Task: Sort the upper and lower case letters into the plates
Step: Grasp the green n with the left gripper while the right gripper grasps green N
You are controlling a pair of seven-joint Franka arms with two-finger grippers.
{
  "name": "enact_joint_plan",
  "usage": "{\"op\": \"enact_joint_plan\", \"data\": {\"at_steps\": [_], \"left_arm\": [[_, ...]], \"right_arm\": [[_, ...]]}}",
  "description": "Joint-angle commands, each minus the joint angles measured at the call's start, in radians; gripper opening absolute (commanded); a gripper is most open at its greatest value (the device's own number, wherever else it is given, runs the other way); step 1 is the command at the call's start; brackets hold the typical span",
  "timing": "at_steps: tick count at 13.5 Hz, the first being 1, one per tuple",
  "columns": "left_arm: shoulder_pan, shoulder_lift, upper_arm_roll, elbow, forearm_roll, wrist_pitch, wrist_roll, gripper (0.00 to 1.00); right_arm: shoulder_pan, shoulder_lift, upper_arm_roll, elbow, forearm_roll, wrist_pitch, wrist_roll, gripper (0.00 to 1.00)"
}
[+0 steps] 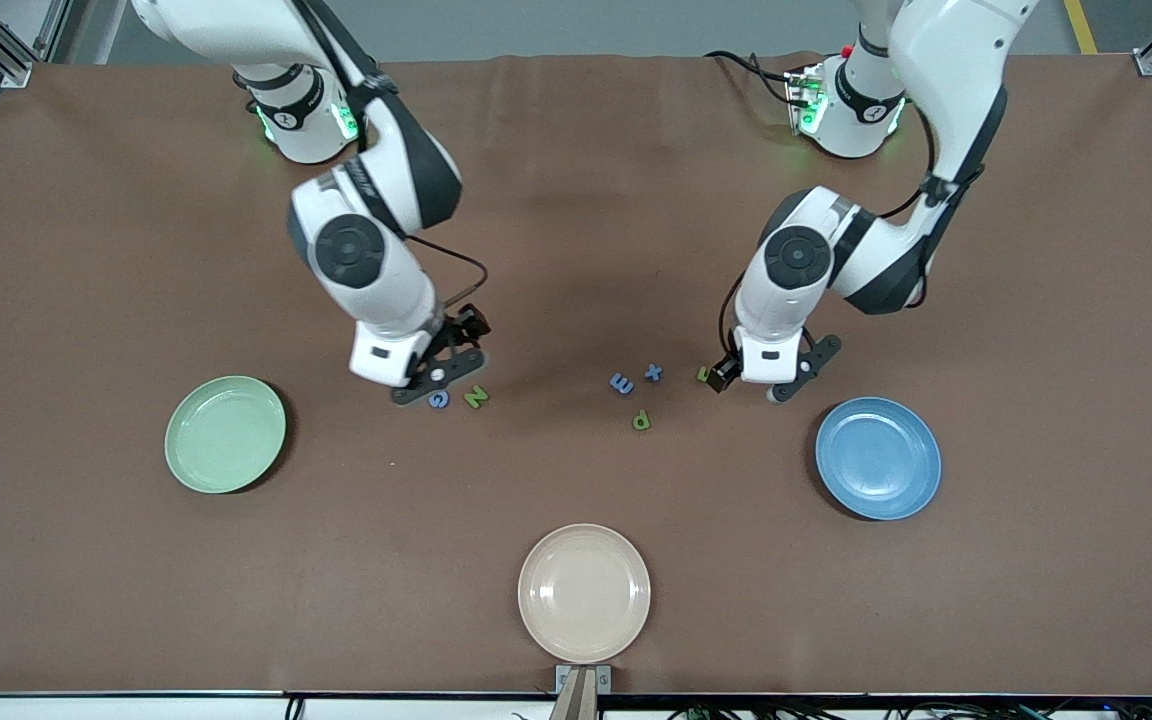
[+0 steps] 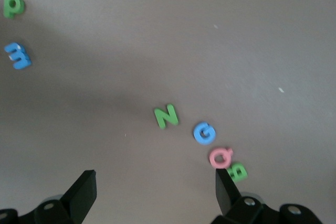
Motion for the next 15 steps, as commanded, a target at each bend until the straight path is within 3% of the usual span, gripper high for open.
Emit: {"op": "enact_joint_plan", "data": {"at_steps": [1,5,8,12,13,14,15], "left_arm": [[-0.025,0.051,0.001,0.008,0.092,0.053,-0.180,0.79],[-0.033,0.118,0.001,0.016,0.203,0.093,-0.307,0.74],[-0.045,0.132,0.000,0.022,0.208,0.098,-0.337,0.60],[-0.065,0.146,0.000,0.028,0.208,0.098,-0.360,0.51],[-0.065,0.146,0.000,0.030,0.208,0.098,-0.361,0.44],[-0.064,0.146,0.000,0.030,0.208,0.098,-0.361,0.30],[-0.064,0.146,0.001,0.030,0.206,0.098,-0.361,0.22]], "right_arm": [[0.018,0.074,-0.011,-0.008,-0.051,0.103,-0.010,1.00],[0.013,0.182,-0.011,-0.002,-0.051,0.206,-0.097,1.00],[0.018,0.219,-0.011,0.008,-0.051,0.220,-0.097,1.00],[0.010,0.254,-0.011,0.006,-0.052,0.263,-0.097,1.00],[0.010,0.256,-0.011,0.006,-0.052,0.264,-0.099,0.98],[0.008,0.256,-0.011,0.006,-0.052,0.263,-0.099,0.93],[0.008,0.257,-0.011,0.006,-0.051,0.263,-0.099,0.83]]}}
